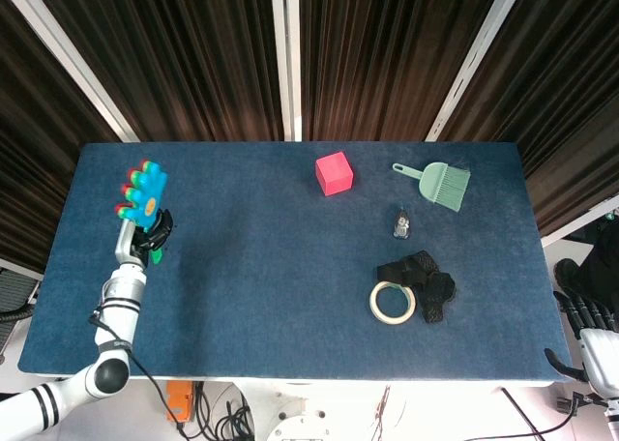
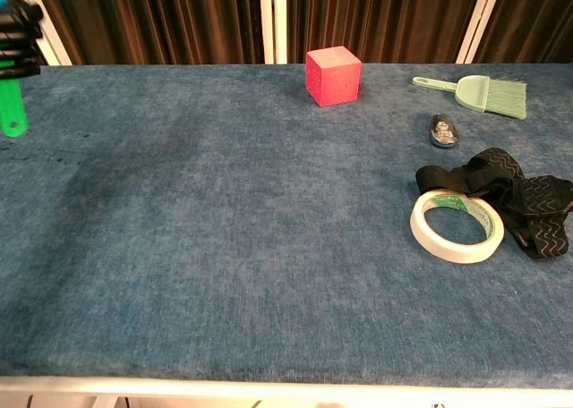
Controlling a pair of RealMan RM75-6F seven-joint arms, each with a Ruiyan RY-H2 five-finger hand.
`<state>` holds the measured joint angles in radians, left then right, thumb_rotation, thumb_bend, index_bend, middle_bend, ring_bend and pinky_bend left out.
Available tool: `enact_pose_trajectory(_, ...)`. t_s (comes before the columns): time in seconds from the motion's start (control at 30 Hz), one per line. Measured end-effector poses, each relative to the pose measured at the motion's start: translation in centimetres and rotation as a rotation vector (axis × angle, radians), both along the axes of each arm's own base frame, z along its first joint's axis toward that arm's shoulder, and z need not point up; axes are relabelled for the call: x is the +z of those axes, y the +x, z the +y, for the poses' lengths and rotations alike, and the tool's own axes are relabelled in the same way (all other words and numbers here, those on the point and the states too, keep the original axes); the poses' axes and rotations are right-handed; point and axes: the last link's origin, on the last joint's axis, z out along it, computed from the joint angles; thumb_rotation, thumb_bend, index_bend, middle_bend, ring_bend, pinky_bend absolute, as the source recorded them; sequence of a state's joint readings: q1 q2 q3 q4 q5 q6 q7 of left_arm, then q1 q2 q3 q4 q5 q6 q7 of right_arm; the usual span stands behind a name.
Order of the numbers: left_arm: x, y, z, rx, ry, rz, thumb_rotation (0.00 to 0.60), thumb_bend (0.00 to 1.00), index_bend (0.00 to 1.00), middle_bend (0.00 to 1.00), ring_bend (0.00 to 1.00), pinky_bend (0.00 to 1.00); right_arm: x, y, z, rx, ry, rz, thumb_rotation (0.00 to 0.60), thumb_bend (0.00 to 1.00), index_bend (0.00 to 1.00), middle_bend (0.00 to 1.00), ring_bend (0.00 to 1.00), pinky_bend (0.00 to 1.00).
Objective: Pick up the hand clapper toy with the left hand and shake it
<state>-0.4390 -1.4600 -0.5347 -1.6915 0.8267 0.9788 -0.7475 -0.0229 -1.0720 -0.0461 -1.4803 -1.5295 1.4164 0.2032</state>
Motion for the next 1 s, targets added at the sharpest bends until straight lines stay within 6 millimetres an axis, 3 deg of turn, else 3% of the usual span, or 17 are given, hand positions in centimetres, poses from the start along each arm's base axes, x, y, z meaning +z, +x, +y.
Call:
enact_pose_trajectory(0.07, 1.0, 1.4, 0.1, 0.043, -0.014, -0.218, 0.6, 0.62, 1.0, 1.0, 1.0, 1.0, -0.1, 0.1, 0.0, 0.003, 0.003, 0.0, 0.6, 0.22, 0.0, 0.02, 0.0, 0.0)
enact_pose_trajectory(0.13, 1.6, 2.3, 0.0, 0.057, -0.019, -0.328, 0.6, 0.63, 1.0, 1.0, 1.0, 1.0, -0.1, 0.2, 0.0, 0.005, 0.003, 0.0, 0.6, 0.22, 0.0, 0.02, 0.0, 0.0)
enact_pose_trajectory(0.2, 1.7, 2.3, 0.0, 0.056, -0.022, -0.332, 0.6, 0.63, 1.0, 1.0, 1.0, 1.0, 0.0, 0.2, 0.0, 0.005, 0.0, 0.002, 0.6, 0.22, 0.0, 0.02, 0.0, 0.0)
enact_pose_trajectory(0.3, 1.5, 2.0, -0.2, 0.009, -0.021, -0.2, 0.6, 0.63, 1.0, 1.0, 1.0, 1.0, 0.1, 0.2, 0.0, 0.003, -0.005, 0.003, 0.6, 0.22, 0.0, 0.02, 0.0, 0.0)
enact_pose_trajectory(0.4, 1.2, 1.5, -0.3, -0.09, 0.009, 0.084, 0.6, 0.63, 1.0, 1.0, 1.0, 1.0, 0.1, 0.1, 0.0, 0.002, -0.003, 0.003, 0.6, 0.22, 0.0, 0.02, 0.0, 0.0)
enact_pose_trajectory(0.6, 0.0, 0.0, -0.6, -0.38, 0.14, 0.972, 0.6, 0.62, 1.0, 1.0, 1.0, 1.0, -0.1, 0.1, 0.0, 0.002, 0.003, -0.001, 0.6, 0.22, 0.0, 0.02, 0.0, 0.0)
enact_pose_trajectory(0.77, -2.8, -1.6, -1.7, -0.648, 0.241, 1.648, 0.6, 0.62, 1.0, 1.0, 1.0, 1.0, 0.1, 0.0, 0.1, -0.002, -0.003, 0.001, 0.6, 0.22, 0.0, 0.03, 0.0, 0.0)
enact_pose_trajectory(0.87, -3.8, -2.8, -2.4, -0.752, 0.274, 1.85, 0.6, 0.62, 1.0, 1.0, 1.0, 1.0, 0.2, -0.1, 0.1, -0.006, -0.007, 0.001, 0.6, 0.22, 0.0, 0.03, 0.0, 0.0)
enact_pose_trajectory(1.0, -4.0, -2.5, -2.3, -0.709, 0.256, 1.791, 0.6, 0.62, 1.0, 1.0, 1.0, 1.0, 0.0, -0.1, 0.0, -0.006, 0.001, -0.002, 0.6, 0.22, 0.0, 0.03, 0.0, 0.0)
